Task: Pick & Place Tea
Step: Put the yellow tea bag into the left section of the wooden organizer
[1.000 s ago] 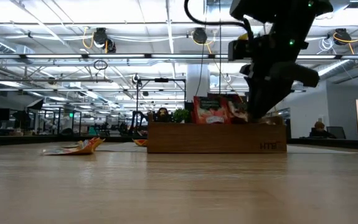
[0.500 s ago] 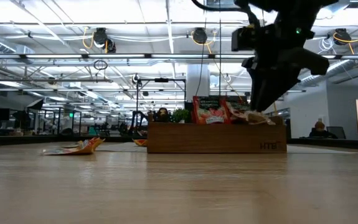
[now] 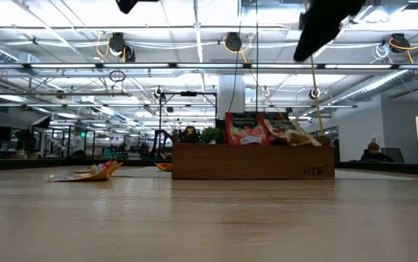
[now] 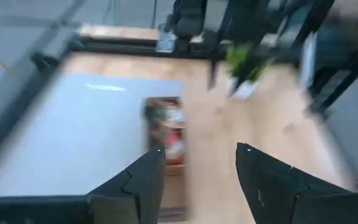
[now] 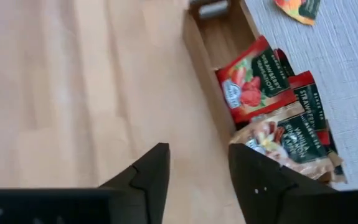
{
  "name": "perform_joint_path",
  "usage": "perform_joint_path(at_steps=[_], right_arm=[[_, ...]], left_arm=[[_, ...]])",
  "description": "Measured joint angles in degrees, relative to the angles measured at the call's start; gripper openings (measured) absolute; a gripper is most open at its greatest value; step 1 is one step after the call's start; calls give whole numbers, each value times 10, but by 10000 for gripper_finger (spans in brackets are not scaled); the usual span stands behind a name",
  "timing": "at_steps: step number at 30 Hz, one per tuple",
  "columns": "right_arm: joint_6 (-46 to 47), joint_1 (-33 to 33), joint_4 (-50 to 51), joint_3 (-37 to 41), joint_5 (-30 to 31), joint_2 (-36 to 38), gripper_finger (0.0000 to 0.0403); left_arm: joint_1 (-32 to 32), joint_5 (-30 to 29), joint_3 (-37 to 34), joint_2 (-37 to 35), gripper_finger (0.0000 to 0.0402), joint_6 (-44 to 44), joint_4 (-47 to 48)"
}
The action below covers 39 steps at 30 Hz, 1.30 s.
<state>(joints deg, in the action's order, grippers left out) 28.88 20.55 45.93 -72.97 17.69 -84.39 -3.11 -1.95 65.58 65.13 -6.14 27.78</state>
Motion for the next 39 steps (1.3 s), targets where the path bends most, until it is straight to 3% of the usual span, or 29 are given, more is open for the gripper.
perform_joint_path(at_steps=[6,10,14,21,30,39], right_arm=[[15,37,-11,0,0,70,197],[-7,48,-22,0,0,113,215],[-18,51,-21,0,1,137,219],[-28,50,-30,0,1,156,216],[-42,50,-88,0,0,158,215],[-47,48,-93,0,34,158,219]], left_arm=[[31,-11,0,41,198,216,62],[66,-11,-1,91,198,280,134],[105,6,0,135,198,330,142],[162,19,0,218,198,490,136],[231,37,0,319,198,567,106],[237,69,0,359,198,596,74]])
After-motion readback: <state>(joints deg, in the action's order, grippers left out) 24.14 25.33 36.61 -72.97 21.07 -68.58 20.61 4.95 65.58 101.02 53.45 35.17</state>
